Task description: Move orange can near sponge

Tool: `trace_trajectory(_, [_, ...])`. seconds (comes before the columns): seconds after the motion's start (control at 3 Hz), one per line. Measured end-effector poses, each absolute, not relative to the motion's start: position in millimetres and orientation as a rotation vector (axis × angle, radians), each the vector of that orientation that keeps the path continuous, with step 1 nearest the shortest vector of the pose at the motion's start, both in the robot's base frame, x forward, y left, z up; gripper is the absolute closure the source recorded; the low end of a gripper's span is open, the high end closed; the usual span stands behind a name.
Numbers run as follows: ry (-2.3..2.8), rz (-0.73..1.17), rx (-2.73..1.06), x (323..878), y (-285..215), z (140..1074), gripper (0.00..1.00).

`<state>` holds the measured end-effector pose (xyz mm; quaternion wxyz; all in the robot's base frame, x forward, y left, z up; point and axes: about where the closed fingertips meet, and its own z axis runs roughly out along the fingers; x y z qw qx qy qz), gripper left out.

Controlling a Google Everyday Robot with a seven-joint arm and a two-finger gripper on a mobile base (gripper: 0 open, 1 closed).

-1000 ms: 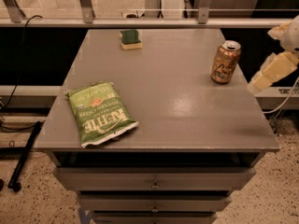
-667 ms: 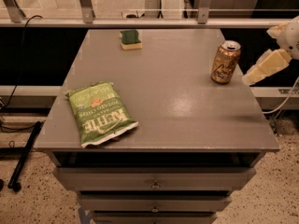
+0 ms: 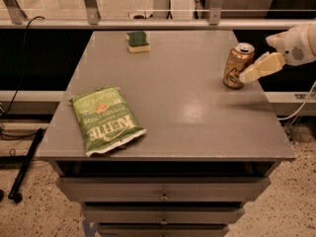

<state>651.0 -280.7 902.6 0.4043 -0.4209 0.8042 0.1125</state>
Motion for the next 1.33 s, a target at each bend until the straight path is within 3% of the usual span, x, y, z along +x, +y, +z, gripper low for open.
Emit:
trace_trajectory(0.33, [2.028,0.404,-1.027,660,-264,883,0.00])
trace_trajectory(0.67, [1.997,0.494,-1.011,663,-246,877,0.18])
trace_trajectory(1.33, [1.904,0.561,-0.986,664,-231,900,0.64])
